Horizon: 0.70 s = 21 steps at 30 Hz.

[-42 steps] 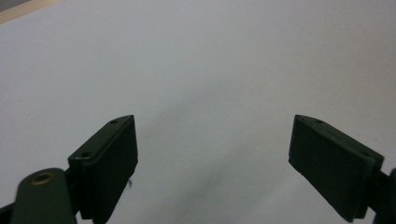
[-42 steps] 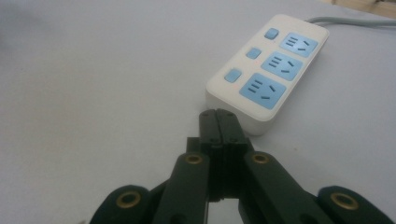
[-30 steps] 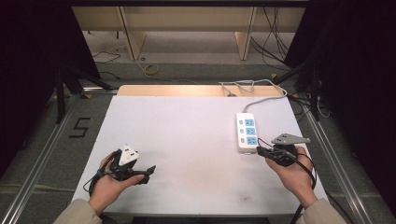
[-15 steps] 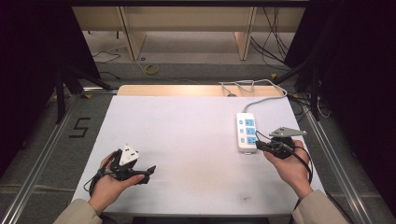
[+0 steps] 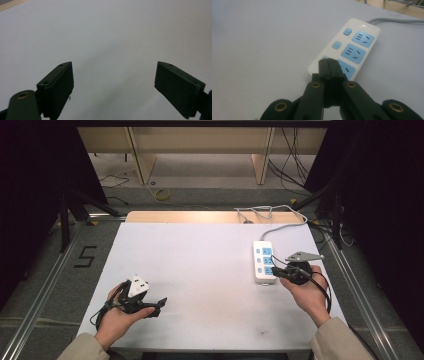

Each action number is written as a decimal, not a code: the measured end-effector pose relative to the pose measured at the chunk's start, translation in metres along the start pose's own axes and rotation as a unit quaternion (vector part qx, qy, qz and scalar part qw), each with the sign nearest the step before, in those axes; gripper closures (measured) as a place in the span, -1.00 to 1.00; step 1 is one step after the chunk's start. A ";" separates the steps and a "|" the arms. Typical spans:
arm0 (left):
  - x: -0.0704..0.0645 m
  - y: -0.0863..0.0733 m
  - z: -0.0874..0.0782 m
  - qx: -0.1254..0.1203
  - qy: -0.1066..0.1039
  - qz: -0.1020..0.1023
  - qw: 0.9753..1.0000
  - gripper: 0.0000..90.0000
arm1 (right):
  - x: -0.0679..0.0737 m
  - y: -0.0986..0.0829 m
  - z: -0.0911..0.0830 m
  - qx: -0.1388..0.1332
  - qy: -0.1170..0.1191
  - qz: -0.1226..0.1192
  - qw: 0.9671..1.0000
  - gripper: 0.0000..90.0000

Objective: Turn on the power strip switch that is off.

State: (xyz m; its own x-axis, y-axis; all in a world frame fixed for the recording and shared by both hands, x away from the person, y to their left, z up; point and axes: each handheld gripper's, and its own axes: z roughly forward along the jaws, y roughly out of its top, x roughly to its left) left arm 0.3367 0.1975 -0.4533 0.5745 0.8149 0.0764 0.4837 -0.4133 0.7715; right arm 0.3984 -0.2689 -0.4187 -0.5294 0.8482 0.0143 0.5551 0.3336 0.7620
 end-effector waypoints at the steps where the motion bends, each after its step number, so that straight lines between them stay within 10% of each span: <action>1: 0.000 0.000 0.000 0.000 0.000 0.001 1.000 -0.66 | 0.000 0.000 0.000 0.000 0.000 0.000 1.000 1.00; 21: -0.001 0.000 0.001 0.000 -0.001 0.002 1.000 -0.66 | -0.004 0.011 0.013 0.006 -0.004 0.002 1.000 1.00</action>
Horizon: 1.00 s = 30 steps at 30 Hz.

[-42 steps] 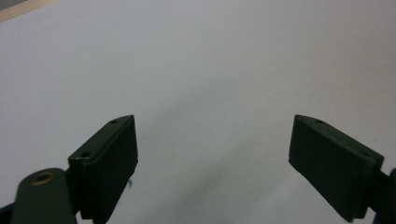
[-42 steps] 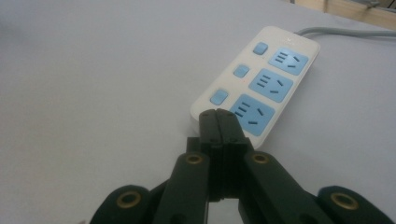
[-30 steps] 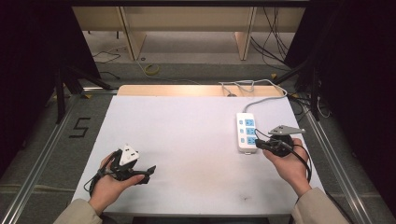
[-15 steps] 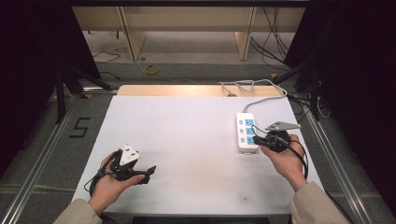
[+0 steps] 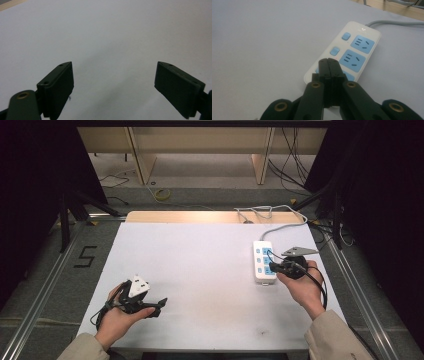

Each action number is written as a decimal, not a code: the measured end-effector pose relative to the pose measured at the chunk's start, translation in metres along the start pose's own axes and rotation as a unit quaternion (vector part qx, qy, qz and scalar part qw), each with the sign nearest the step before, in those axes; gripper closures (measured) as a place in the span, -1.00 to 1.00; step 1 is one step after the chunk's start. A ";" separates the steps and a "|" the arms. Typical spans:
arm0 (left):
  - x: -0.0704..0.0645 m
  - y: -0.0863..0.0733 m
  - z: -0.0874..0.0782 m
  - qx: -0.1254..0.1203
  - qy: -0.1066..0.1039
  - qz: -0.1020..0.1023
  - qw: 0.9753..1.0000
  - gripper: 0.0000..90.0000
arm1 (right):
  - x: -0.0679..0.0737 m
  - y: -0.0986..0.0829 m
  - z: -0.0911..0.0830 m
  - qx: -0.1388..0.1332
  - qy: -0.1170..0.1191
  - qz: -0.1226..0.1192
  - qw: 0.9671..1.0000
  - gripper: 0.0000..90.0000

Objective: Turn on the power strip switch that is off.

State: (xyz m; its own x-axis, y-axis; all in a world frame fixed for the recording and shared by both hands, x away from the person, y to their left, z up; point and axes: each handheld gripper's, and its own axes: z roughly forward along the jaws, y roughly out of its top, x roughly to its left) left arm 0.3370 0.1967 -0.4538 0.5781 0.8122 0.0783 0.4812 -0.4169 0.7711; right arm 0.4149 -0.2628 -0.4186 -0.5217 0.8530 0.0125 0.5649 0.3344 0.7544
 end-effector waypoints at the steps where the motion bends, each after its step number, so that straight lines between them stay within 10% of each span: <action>1: 0.000 0.000 0.000 0.001 0.000 0.001 1.000 -0.66 | 0.000 0.000 0.000 0.000 0.000 -0.001 1.000 1.00; 30: -0.001 0.000 0.000 0.003 -0.002 -0.001 1.000 -0.66 | -0.006 0.012 0.013 0.005 -0.010 0.003 1.000 1.00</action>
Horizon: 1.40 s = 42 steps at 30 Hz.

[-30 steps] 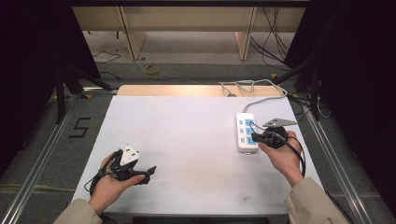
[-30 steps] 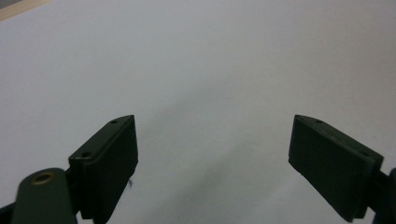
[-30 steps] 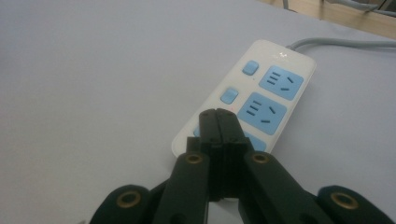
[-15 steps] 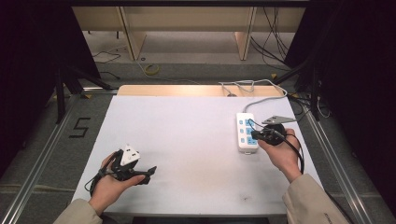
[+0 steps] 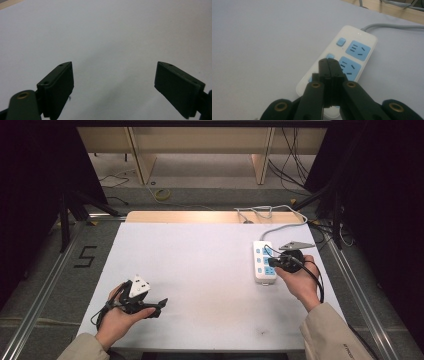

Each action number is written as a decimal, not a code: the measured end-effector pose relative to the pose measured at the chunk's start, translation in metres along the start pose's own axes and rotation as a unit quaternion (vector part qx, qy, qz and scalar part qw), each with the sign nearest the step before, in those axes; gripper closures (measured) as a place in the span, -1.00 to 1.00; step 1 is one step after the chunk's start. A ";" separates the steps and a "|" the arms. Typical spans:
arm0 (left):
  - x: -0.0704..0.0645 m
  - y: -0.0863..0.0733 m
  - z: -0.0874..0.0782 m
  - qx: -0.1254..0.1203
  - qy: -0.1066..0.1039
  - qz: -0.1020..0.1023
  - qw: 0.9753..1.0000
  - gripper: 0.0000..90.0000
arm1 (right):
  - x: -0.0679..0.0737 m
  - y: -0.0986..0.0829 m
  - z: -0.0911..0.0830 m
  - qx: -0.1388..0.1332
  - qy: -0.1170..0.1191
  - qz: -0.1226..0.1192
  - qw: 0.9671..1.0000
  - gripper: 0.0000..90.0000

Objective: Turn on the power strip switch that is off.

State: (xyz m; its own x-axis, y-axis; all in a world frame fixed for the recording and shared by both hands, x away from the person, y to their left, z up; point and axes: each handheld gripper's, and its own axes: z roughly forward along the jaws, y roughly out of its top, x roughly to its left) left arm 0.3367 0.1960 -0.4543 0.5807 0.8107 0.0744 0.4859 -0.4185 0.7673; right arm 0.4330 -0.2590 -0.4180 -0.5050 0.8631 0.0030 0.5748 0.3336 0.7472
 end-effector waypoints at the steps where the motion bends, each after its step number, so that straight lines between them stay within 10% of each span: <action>1: 0.000 0.000 0.000 0.000 0.000 0.000 1.000 -0.66 | 0.000 0.000 0.000 0.000 0.000 0.000 1.000 1.00; 42: 0.000 -0.001 0.001 0.003 -0.002 0.000 1.000 -0.66 | -0.012 0.022 0.025 0.023 -0.015 0.004 1.000 1.00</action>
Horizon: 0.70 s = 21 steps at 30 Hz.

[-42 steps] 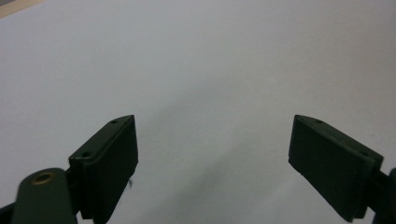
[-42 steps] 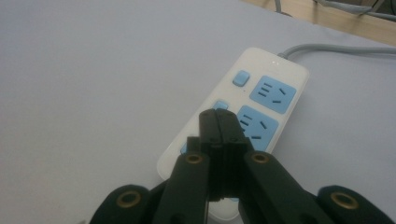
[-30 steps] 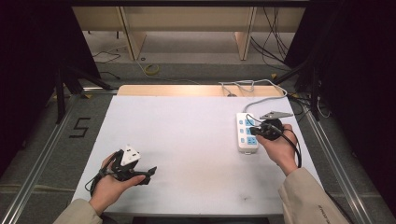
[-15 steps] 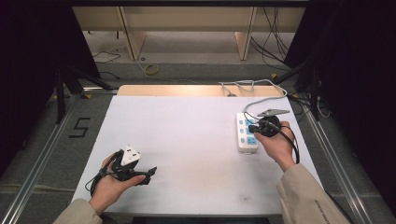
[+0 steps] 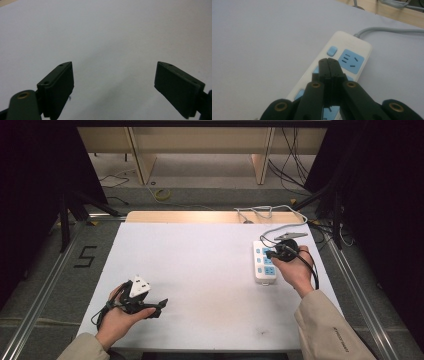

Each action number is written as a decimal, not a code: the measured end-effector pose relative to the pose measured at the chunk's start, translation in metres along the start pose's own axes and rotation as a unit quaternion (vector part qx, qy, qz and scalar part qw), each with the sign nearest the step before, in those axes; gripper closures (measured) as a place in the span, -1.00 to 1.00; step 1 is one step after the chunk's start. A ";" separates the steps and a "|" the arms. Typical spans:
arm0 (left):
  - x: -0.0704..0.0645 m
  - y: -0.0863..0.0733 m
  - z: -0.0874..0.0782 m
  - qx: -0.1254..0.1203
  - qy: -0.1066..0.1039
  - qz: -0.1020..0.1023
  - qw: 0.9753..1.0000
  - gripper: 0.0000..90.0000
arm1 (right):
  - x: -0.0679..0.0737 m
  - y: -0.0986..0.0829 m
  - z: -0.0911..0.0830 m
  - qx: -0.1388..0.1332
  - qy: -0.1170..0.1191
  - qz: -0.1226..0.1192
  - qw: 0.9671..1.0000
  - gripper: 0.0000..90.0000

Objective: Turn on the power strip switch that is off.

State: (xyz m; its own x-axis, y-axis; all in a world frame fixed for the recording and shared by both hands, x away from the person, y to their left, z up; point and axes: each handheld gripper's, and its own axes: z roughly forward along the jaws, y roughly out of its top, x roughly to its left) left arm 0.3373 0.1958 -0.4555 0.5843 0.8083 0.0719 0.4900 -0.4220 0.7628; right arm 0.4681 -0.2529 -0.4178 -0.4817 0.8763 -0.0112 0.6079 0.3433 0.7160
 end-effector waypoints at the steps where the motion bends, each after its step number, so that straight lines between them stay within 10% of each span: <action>1: 0.000 0.000 0.000 0.000 -0.001 0.000 1.000 -0.66 | 0.000 0.001 0.000 0.000 -0.001 -0.001 1.000 1.00; 21: 0.000 0.000 0.000 0.000 -0.001 -0.001 1.000 -0.66 | -0.004 0.006 0.007 0.009 -0.005 0.000 1.000 1.00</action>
State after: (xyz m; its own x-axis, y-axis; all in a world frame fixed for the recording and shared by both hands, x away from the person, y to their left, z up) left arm 0.3374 0.1956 -0.4556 0.5842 0.8086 0.0696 0.4907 -0.4202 0.7633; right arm 0.4784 -0.2515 -0.4183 -0.4753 0.8797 -0.0184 0.6193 0.3493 0.7031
